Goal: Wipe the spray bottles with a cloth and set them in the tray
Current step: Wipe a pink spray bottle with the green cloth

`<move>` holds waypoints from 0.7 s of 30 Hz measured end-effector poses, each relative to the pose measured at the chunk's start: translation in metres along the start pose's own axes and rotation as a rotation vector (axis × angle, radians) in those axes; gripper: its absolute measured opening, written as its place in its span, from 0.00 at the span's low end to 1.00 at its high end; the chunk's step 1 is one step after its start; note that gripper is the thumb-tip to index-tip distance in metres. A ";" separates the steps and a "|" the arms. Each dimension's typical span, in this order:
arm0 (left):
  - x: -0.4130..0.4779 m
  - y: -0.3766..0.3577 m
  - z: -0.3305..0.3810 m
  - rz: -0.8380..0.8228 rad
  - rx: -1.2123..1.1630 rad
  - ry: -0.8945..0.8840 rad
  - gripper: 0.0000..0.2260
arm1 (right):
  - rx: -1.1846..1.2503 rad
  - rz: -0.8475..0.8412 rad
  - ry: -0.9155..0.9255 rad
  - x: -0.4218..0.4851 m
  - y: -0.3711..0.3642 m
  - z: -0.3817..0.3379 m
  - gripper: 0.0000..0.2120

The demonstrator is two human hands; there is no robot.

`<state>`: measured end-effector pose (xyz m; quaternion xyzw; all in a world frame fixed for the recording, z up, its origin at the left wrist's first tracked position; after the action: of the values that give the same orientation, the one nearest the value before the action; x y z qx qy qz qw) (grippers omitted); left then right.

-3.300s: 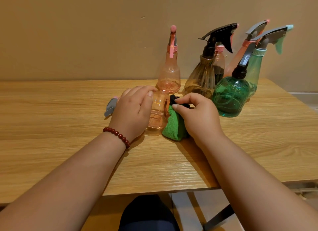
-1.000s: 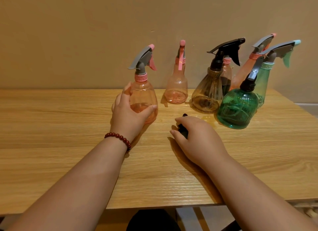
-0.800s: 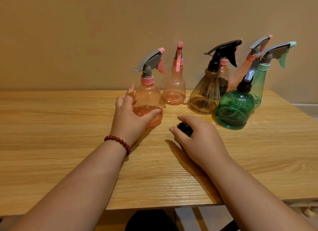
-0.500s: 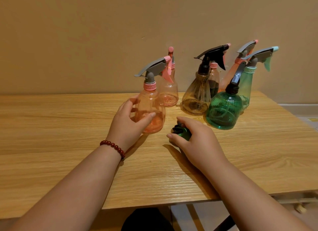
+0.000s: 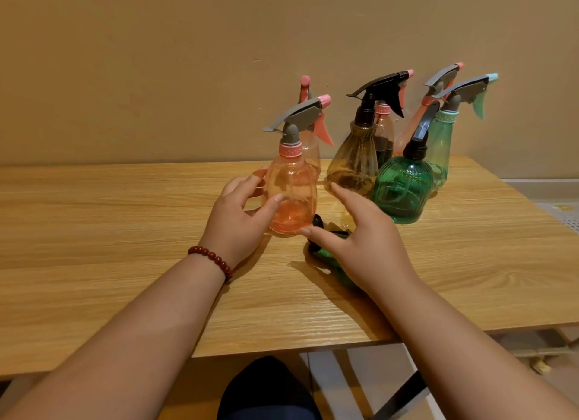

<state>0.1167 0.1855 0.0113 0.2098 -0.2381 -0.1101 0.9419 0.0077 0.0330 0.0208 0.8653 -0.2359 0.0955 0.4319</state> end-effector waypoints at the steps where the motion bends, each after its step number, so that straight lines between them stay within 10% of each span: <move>1: 0.000 -0.001 -0.001 -0.011 -0.005 -0.002 0.21 | -0.001 -0.005 -0.008 0.004 -0.001 -0.002 0.44; 21: 0.005 -0.007 -0.009 -0.053 0.035 -0.021 0.13 | 0.094 0.188 -0.232 0.034 -0.014 0.020 0.44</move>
<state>0.1243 0.1804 0.0030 0.2314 -0.2443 -0.1332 0.9322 0.0428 0.0136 0.0117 0.8638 -0.3595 0.0458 0.3500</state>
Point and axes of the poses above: each hand's wrist, its own x-axis towards the middle knuckle, its own y-axis out of the back of the hand, z = x × y, the point moved 4 cm from there along x, towards the middle knuckle, and after that the axes turned 2 degrees about z, right-handed, at the moved point
